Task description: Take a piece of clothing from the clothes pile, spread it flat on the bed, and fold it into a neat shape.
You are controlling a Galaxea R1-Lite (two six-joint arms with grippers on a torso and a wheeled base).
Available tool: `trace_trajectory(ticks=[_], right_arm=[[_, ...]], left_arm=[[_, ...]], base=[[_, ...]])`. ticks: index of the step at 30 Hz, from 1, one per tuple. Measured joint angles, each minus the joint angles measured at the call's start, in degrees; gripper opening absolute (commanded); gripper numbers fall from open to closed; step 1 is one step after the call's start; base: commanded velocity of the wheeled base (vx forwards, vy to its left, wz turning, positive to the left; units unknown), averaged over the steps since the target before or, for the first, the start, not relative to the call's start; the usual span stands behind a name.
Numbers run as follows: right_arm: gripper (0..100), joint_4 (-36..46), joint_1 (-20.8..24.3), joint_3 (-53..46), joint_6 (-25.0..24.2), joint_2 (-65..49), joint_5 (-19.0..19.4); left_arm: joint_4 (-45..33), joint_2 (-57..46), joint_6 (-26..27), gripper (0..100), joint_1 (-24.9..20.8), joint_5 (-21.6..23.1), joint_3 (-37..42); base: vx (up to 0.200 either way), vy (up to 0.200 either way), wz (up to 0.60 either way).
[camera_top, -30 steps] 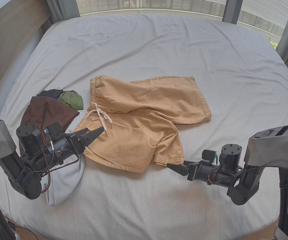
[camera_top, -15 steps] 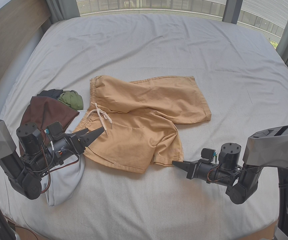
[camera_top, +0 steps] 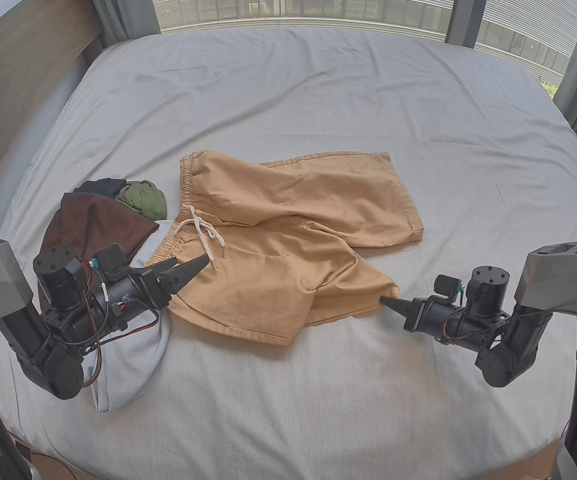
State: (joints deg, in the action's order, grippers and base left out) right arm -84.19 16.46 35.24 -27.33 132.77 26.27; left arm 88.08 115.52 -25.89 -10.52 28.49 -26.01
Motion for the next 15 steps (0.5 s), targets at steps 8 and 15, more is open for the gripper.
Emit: trace_trajectory(ticks=[8, 15], right_arm=[[0, 0.9, -3.58, 2.49, 0.18, -0.62, -0.05], [0, 1.48, -5.35, 3.91, 0.18, -0.72, -0.02]], left_arm=[[0.05, 0.24, 0.06, 100, -0.04, -0.02, 0.3], [0.05, 0.3, 0.09, 100, -0.04, -0.05, 0.41]], base=[[0.0, 0.0, 0.0], [0.0, 0.0, 0.0]])
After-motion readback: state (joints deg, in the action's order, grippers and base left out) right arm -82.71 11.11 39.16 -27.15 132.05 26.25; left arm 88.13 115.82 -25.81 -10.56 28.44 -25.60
